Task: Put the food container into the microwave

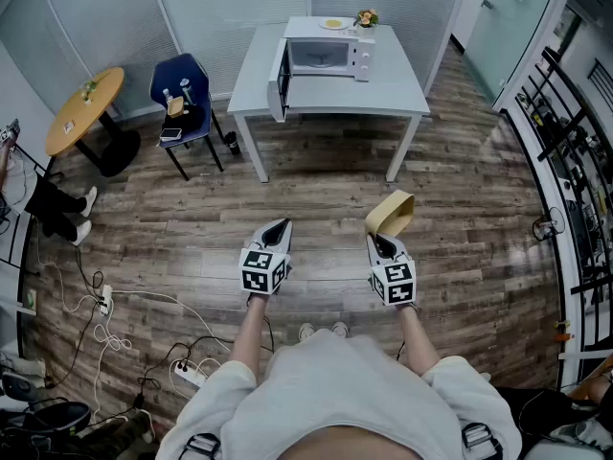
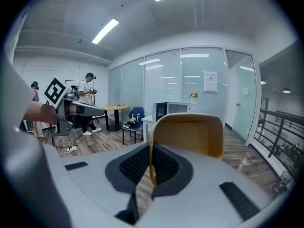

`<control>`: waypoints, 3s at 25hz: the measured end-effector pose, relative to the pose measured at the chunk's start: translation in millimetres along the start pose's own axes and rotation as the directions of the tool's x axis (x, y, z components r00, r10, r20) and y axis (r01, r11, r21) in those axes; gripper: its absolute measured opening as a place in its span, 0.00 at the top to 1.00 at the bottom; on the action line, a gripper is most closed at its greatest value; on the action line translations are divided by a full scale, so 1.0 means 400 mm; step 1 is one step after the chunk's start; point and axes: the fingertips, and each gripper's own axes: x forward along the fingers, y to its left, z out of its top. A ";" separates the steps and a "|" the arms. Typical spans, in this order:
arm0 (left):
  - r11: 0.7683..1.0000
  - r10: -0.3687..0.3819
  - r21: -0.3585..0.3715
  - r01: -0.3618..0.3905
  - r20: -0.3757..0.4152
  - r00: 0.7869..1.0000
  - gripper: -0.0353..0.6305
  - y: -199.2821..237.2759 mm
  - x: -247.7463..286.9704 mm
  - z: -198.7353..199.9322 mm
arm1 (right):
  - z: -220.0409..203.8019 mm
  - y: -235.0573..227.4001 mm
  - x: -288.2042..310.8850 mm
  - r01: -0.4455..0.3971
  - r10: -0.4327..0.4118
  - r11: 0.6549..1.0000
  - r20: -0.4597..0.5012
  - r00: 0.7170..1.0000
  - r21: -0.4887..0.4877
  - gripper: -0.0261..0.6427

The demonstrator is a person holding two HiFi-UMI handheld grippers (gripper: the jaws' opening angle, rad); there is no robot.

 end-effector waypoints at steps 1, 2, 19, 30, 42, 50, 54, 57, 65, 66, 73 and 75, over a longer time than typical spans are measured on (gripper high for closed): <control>1.000 0.001 -0.001 -0.001 0.000 1.000 0.93 -0.001 -0.001 0.000 | -0.001 0.000 -0.001 -0.001 0.001 1.000 -0.002 1.000 -0.001 0.93; 1.000 0.002 -0.002 -0.002 0.000 1.000 0.93 -0.003 -0.002 0.000 | -0.001 0.001 -0.003 -0.002 0.002 1.000 -0.004 1.000 -0.002 0.93; 1.000 0.017 -0.011 -0.017 -0.008 1.000 0.93 -0.040 0.009 -0.014 | -0.015 -0.025 -0.019 -0.016 0.016 1.000 0.009 1.000 0.014 0.93; 1.000 0.023 -0.010 -0.024 -0.021 1.000 0.93 -0.106 0.071 -0.018 | -0.023 -0.096 -0.028 -0.035 0.034 0.999 0.023 0.999 0.004 0.93; 0.999 0.032 -0.017 -0.033 -0.045 0.998 0.93 -0.120 0.143 -0.035 | -0.042 -0.157 0.016 -0.056 0.056 0.998 0.010 0.998 -0.001 0.93; 0.999 0.025 -0.029 -0.027 -0.050 0.998 0.93 -0.075 0.218 -0.035 | -0.039 -0.188 0.089 -0.058 0.058 0.998 -0.007 0.998 -0.001 0.93; 0.999 0.009 -0.036 -0.011 -0.055 0.998 0.93 -0.043 0.281 -0.029 | -0.031 -0.211 0.145 -0.053 0.053 0.999 -0.020 0.998 -0.003 0.93; 0.999 -0.004 -0.042 0.002 -0.053 0.999 0.93 -0.006 0.336 -0.018 | -0.020 -0.231 0.199 -0.047 0.047 0.999 -0.030 0.998 -0.004 0.93; 0.998 -0.041 -0.059 0.038 -0.052 0.998 0.93 0.117 0.488 0.034 | 0.046 -0.286 0.360 -0.025 0.024 1.000 -0.053 0.998 -0.011 0.93; 0.997 -0.046 -0.061 0.043 -0.053 0.998 0.93 0.134 0.508 0.044 | 0.058 -0.294 0.382 -0.022 0.021 1.000 -0.055 0.998 -0.013 0.93; 0.995 -0.081 -0.063 0.078 -0.046 0.996 0.93 0.246 0.629 0.109 | 0.134 -0.341 0.519 0.011 -0.012 1.000 -0.060 0.998 -0.018 0.93; 0.994 -0.093 -0.059 0.091 -0.044 0.995 0.93 0.273 0.660 0.124 | 0.153 -0.350 0.553 0.020 -0.021 1.000 -0.057 0.998 -0.017 0.93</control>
